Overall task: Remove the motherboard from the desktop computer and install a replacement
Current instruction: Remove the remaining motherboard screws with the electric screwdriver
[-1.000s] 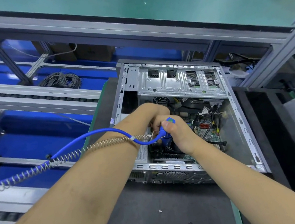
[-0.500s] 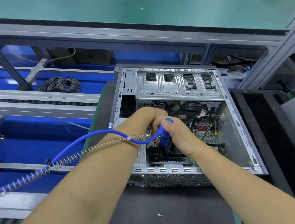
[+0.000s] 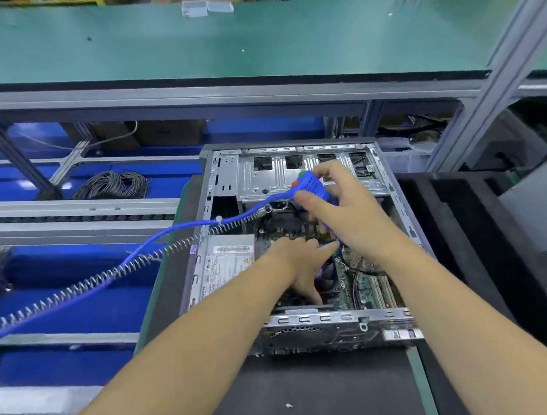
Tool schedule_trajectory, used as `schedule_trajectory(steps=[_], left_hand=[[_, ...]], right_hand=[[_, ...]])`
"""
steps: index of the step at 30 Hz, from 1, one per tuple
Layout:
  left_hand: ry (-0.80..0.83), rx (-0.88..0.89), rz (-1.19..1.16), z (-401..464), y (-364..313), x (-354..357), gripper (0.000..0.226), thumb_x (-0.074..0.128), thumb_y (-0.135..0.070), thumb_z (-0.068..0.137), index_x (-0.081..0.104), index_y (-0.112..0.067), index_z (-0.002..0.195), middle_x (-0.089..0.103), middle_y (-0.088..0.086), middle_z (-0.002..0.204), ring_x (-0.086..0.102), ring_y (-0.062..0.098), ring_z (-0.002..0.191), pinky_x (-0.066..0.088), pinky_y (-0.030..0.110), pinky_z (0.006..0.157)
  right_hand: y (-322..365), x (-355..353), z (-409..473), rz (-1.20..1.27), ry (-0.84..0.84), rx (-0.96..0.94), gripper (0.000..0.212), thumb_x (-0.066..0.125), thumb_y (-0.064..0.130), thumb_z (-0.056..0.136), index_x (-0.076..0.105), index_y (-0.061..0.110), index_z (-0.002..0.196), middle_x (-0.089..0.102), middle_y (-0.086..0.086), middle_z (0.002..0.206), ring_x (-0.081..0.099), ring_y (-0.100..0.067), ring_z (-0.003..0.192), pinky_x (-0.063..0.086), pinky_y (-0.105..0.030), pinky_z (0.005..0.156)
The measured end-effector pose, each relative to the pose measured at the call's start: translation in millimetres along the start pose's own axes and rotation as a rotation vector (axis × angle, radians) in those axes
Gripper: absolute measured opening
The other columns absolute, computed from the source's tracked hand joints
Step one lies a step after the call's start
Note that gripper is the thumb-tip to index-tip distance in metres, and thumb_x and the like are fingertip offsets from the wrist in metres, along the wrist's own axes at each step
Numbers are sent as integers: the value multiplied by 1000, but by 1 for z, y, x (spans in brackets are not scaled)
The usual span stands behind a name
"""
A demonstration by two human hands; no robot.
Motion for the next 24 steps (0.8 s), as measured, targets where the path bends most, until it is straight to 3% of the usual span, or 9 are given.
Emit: schedule_trajectory(steps=[5,7,9,12,14,18,20,22,24], left_hand=[[-115,-58,-32,-5,2,-11,82,83,-53,63,46,-26,132,56,1,124,56,28,115,52,43,88],[-154,-54,-141,-10,8,-29,58,81,-54,61,53,-32,108,58,-6,107,59,25,102,51,37,75],[-134,-57,-147,-16,9,-40,47,81,-55,62,47,-33,87,57,-10,93,59,23,89,46,33,65],[-110,-66,4,-21,2,-34,49,78,-54,71,45,-28,96,61,-5,102,59,25,95,49,38,80],[-119,-62,31,-27,-4,-29,36,67,-52,84,54,-24,102,62,-3,105,58,27,105,48,39,89],[21,-43,-53,-53,-25,-48,29,43,-31,101,66,-13,105,66,8,103,57,26,89,45,34,77],[82,3,-103,-76,-38,-69,27,47,-25,98,65,-12,83,64,5,79,55,22,71,40,31,61],[-47,75,-272,-106,-46,-107,28,52,-22,94,62,-14,69,63,-3,62,56,14,57,39,25,51],[-331,167,-557,-138,-44,-155,30,53,-15,92,58,-10,63,59,-7,53,52,6,47,39,18,46]], right_hand=[[-14,-12,-12,-78,-43,30,24,68,54,83,53,41,96,69,-4,73,53,-13,54,42,-28,51],[-16,-17,-16,-65,-72,27,28,66,61,77,55,44,96,69,1,72,57,-10,54,44,-23,50],[-14,-18,-19,-64,-94,11,29,66,63,74,57,46,96,70,4,74,60,-10,58,46,-20,51],[-11,-13,-21,-134,-50,-29,29,71,57,71,60,51,97,70,10,84,62,-10,68,49,-20,61],[-10,-6,-23,-241,0,-53,33,72,57,69,60,50,99,67,21,91,60,0,82,44,-13,73],[-6,-14,-19,-377,-102,-101,35,74,47,76,67,33,108,68,12,94,60,-12,89,48,-30,80],[-1,-26,-14,-354,-183,-72,30,76,41,79,69,27,105,70,4,92,61,-20,87,52,-39,81],[7,-26,-9,-406,-144,-55,21,72,29,78,70,24,98,71,-1,89,62,-23,83,51,-41,78],[15,-8,-9,-466,-22,-39,11,67,20,76,67,29,82,69,5,76,61,-18,70,51,-35,63]])
Point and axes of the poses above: each hand's wrist, its own z-axis towards the middle knuckle, its own x-axis out of the palm, y = z × x, the point moved 9 cm from there along z, towards the middle knuckle
